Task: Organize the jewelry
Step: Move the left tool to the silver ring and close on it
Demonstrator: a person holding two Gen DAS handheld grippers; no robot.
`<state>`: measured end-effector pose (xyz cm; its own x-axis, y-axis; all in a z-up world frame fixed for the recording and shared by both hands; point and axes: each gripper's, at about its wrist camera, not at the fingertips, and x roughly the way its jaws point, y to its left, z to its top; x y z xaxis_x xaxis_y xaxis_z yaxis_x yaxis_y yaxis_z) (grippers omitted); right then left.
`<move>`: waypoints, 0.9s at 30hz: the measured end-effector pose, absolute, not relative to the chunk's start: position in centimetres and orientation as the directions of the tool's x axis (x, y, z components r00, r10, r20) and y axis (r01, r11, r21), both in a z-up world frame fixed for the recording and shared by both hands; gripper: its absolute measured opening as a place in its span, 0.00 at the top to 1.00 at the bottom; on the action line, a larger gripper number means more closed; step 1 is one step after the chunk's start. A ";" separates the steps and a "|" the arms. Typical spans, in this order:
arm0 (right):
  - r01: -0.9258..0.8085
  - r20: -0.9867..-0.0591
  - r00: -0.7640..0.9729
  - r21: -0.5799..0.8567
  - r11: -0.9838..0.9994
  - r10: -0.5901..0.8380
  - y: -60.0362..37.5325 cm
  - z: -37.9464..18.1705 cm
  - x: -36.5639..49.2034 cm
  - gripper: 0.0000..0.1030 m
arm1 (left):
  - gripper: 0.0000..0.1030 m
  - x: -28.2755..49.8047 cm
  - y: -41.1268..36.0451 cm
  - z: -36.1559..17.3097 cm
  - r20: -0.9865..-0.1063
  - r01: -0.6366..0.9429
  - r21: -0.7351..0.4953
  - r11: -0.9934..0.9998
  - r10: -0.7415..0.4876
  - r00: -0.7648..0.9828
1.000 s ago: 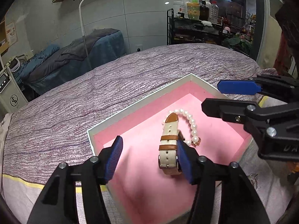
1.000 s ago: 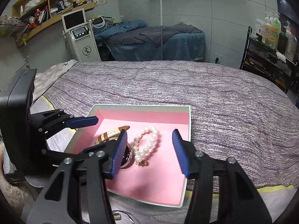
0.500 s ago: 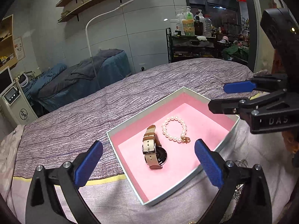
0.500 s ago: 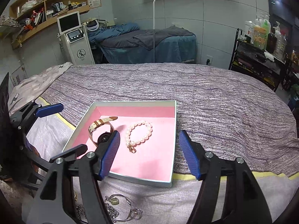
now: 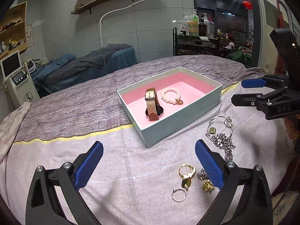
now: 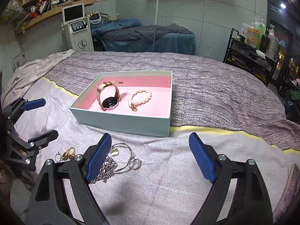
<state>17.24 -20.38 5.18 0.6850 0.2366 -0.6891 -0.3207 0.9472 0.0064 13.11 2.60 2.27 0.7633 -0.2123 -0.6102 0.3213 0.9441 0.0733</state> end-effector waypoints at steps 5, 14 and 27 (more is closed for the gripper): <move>-0.343 -0.702 0.669 0.001 0.939 0.244 -20.2 4.2 15.8 0.20 | 0.06 11.5 3.1 0.8 -0.638 0.324 0.014 0.946 -0.241 0.731; -0.391 -0.718 0.635 0.019 0.920 0.284 -19.5 3.1 15.1 0.31 | 0.13 9.4 2.8 -0.7 -0.667 0.356 0.005 0.935 -0.262 0.698; -0.425 -0.747 0.627 -0.090 0.901 0.221 -19.8 2.6 15.2 0.31 | 0.55 10.2 1.5 -2.3 -0.713 0.440 0.021 0.898 -0.295 0.636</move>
